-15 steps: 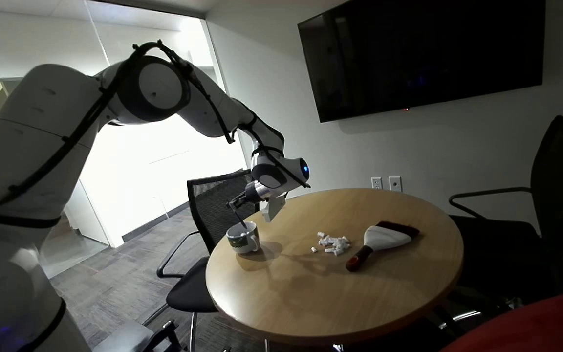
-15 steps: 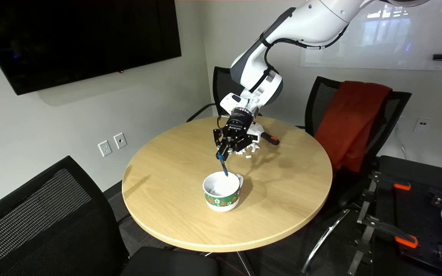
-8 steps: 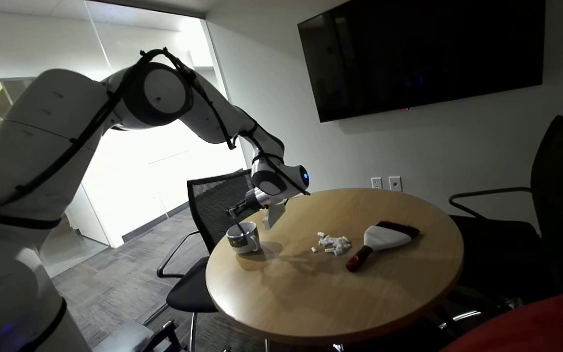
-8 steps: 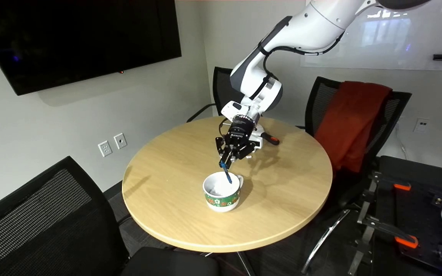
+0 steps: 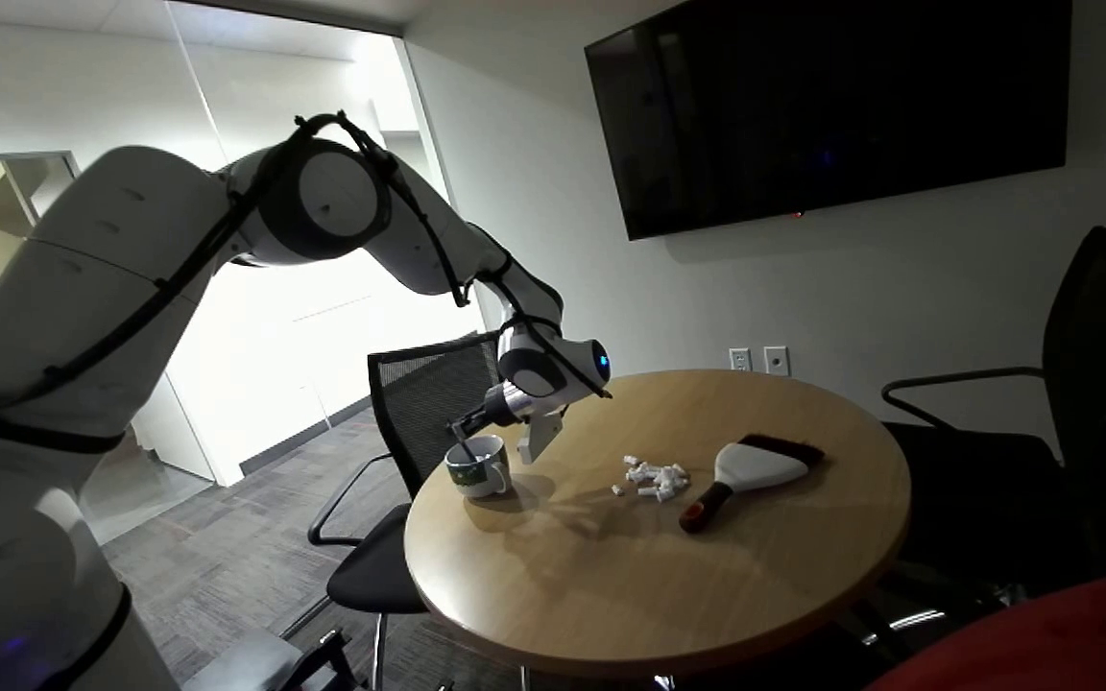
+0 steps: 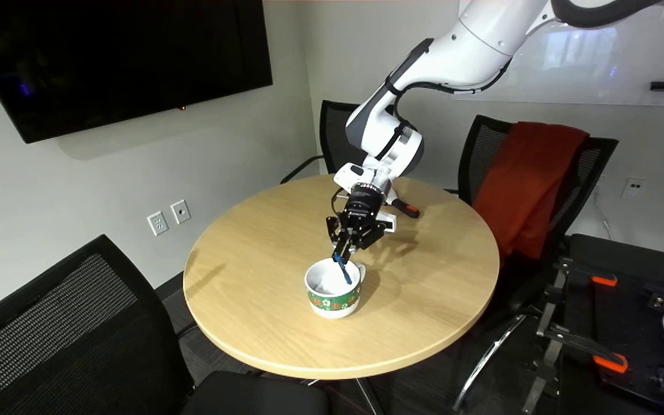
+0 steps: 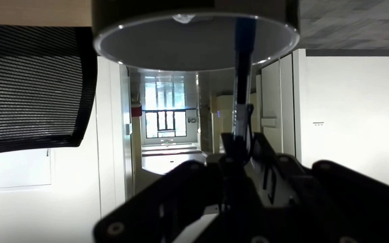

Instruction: Stir the content in the mug with the pen and leave it there

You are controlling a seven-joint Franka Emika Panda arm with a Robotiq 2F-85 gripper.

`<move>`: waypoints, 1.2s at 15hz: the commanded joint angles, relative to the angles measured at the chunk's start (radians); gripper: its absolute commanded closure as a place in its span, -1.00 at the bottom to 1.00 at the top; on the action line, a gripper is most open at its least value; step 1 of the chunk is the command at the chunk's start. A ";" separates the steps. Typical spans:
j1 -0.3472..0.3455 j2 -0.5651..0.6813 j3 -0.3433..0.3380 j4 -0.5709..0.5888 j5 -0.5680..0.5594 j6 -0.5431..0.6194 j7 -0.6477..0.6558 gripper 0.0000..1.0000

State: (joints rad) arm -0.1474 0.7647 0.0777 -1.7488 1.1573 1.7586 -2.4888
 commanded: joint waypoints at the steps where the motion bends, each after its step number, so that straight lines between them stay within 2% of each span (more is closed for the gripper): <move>1: 0.018 0.023 -0.021 0.033 0.015 0.014 -0.028 0.91; 9: 0.013 0.043 -0.019 0.073 0.029 0.039 -0.079 0.91; 18: 0.009 0.092 -0.004 0.148 0.049 0.000 -0.094 0.91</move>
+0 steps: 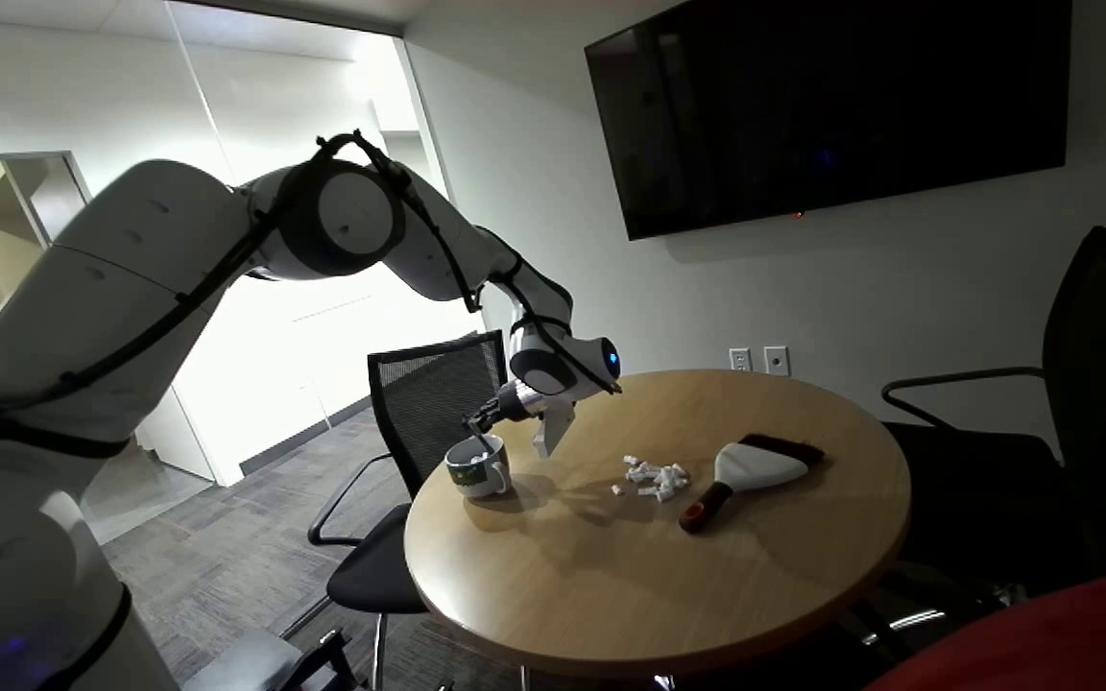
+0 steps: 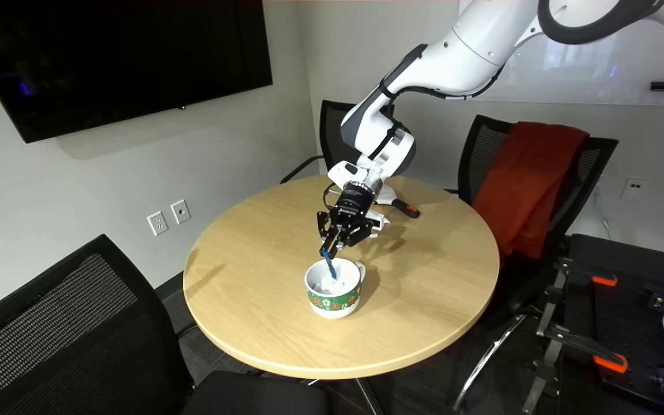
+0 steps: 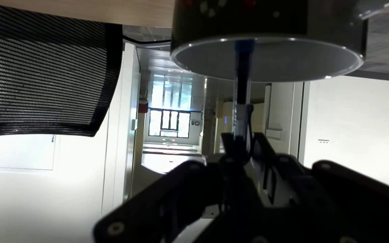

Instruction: Stir the content in the mug with the pen and leave it there

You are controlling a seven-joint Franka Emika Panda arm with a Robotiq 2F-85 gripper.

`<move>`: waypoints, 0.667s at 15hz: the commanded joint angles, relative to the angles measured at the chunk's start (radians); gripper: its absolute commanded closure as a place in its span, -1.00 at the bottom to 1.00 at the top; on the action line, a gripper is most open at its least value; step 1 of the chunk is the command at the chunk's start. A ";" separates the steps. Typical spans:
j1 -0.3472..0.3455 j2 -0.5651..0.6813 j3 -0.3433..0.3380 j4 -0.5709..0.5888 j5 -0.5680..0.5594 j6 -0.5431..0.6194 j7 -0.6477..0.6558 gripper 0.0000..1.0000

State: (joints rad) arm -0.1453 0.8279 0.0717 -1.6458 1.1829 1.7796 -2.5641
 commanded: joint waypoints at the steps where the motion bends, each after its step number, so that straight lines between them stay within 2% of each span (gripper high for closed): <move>1: 0.009 0.033 0.004 0.052 0.023 -0.024 -0.018 0.91; 10: 0.021 0.076 0.030 0.112 0.014 -0.089 0.002 0.91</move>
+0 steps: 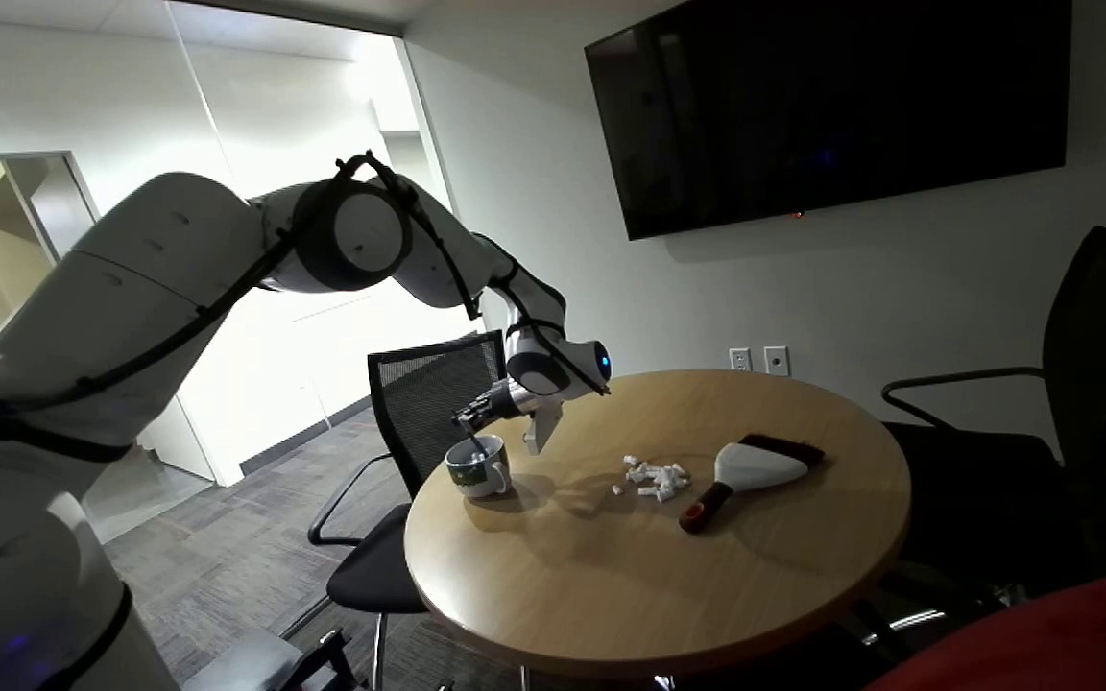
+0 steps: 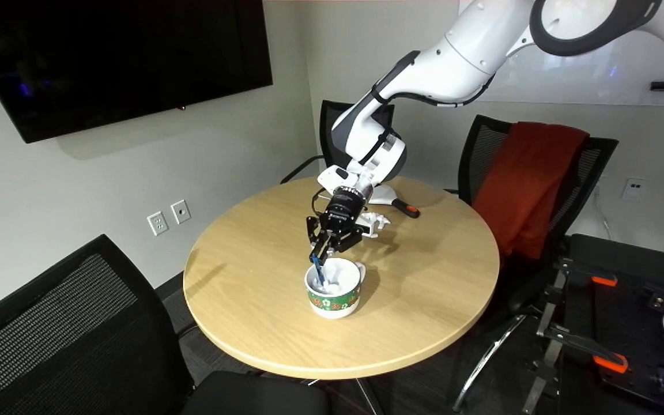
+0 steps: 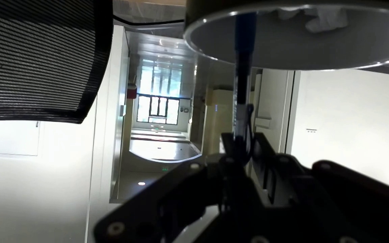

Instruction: Stir the content in the mug with the pen and leave it there

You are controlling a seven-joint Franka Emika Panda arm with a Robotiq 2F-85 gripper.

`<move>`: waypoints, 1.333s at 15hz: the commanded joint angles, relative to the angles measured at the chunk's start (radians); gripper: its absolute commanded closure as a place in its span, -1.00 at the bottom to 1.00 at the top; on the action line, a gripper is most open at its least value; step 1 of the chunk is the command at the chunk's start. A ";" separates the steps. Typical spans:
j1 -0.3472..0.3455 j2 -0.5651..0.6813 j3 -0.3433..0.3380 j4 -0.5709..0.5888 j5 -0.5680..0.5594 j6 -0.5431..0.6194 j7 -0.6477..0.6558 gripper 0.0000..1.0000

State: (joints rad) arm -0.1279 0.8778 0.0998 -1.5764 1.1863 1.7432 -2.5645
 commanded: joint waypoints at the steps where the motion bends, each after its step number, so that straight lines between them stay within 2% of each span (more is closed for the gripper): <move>1: 0.005 0.031 0.002 0.048 0.008 -0.065 0.008 0.91; 10: 0.016 0.051 -0.004 0.051 0.003 -0.139 0.051 0.91; 20: 0.030 0.017 -0.039 0.003 -0.021 -0.109 0.165 0.91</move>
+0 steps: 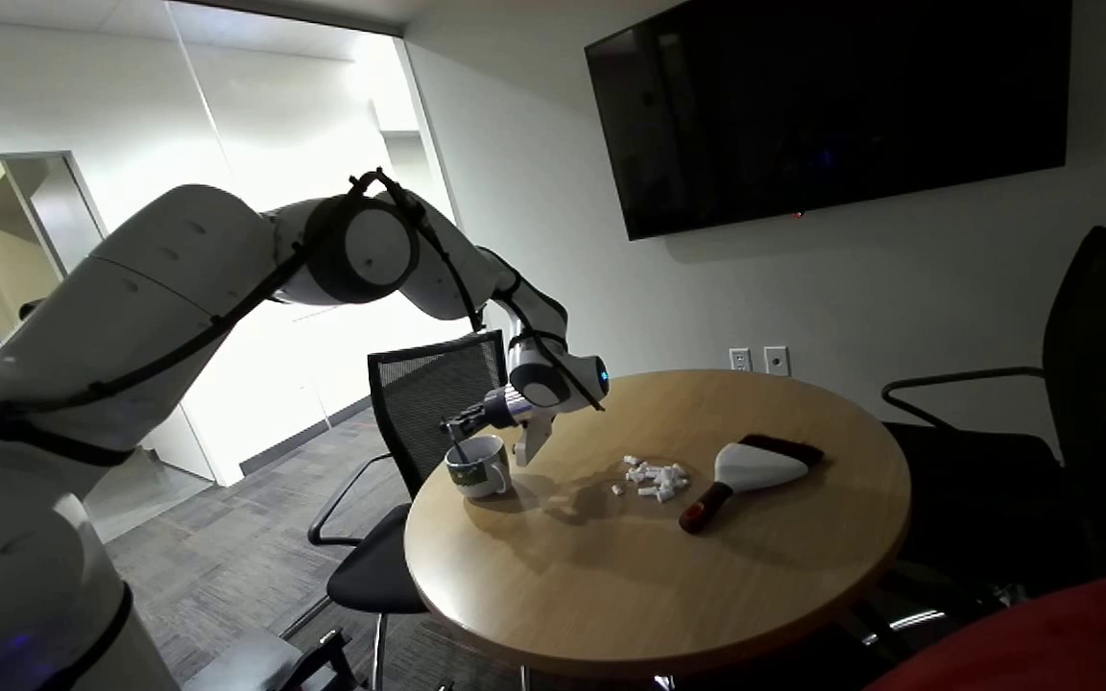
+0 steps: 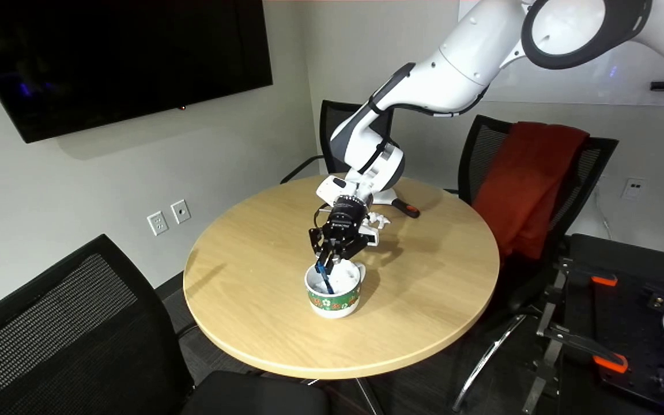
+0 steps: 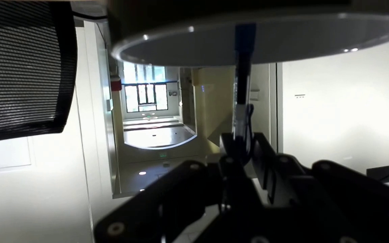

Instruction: Stir the content in the mug with the pen and leave it there

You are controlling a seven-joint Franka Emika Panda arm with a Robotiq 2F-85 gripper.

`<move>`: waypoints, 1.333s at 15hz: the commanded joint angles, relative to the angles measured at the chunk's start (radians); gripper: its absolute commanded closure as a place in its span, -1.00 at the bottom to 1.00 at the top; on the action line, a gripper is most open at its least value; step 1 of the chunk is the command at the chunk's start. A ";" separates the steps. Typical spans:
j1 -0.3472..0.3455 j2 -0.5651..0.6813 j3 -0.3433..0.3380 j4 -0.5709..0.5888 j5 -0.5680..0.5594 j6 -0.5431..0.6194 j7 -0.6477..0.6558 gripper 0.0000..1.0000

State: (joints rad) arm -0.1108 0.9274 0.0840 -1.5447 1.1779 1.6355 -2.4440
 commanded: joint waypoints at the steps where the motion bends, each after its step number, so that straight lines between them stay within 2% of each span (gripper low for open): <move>1: 0.013 -0.034 -0.026 -0.031 -0.016 0.000 0.054 0.91; 10: 0.013 -0.069 -0.059 -0.067 -0.030 0.051 0.032 0.91; 20: 0.028 -0.093 -0.048 -0.093 -0.044 0.198 -0.113 0.91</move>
State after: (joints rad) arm -0.0942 0.8838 0.0361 -1.5814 1.1379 1.7733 -2.5003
